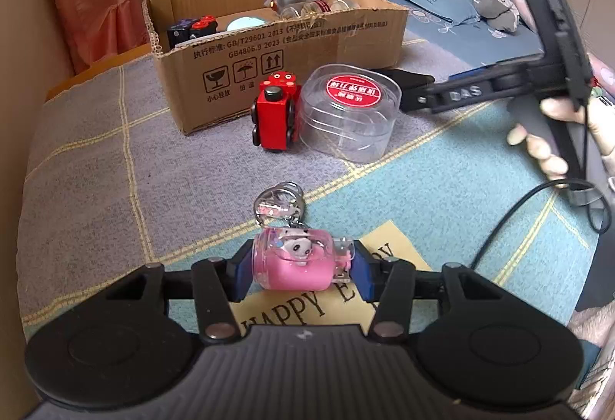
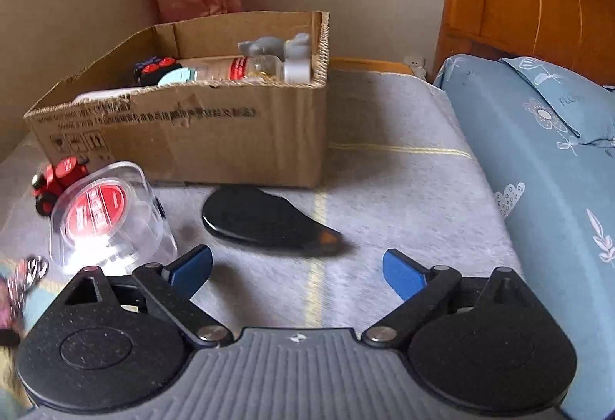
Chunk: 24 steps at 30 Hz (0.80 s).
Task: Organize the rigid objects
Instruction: 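Turn the black correction-tape dispenser over with the right tool while the left tool holds the keychain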
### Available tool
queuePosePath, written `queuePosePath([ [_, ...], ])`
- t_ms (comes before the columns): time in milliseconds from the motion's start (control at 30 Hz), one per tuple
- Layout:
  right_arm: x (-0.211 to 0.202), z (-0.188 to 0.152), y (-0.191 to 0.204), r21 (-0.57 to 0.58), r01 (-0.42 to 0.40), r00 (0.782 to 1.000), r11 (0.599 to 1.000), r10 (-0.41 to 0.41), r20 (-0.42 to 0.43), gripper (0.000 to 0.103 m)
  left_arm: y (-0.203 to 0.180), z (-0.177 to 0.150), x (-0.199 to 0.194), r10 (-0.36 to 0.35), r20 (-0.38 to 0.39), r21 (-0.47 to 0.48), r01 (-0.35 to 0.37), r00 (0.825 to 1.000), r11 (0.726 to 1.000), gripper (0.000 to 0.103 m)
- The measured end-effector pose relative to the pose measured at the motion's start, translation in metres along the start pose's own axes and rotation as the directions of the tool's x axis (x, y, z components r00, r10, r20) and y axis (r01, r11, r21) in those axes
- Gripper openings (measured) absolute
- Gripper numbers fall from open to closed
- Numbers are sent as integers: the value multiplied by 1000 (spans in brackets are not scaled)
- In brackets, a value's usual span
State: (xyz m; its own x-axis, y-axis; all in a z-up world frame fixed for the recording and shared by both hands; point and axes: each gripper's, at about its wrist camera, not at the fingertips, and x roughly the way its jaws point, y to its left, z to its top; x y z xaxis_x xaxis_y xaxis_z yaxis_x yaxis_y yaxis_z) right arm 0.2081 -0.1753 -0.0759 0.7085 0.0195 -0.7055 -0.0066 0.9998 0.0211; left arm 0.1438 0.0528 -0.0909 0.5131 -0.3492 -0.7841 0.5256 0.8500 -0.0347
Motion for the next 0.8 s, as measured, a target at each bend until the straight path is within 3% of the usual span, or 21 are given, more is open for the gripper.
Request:
queuePosePath([
  [267, 17, 10, 18, 13, 39, 998, 999, -39, 40, 98, 4, 2, 2, 0, 3, -2, 0, 1000, 1000, 50],
  [400, 14, 11, 14, 1, 54, 998, 999, -54, 38, 89, 4, 2, 2, 1, 3, -3, -1, 1000, 1000, 50],
  [800, 13, 9, 7, 46, 90, 996, 995, -91, 14, 94, 3, 4, 4, 34, -2, -10, -34, 999, 999, 50],
])
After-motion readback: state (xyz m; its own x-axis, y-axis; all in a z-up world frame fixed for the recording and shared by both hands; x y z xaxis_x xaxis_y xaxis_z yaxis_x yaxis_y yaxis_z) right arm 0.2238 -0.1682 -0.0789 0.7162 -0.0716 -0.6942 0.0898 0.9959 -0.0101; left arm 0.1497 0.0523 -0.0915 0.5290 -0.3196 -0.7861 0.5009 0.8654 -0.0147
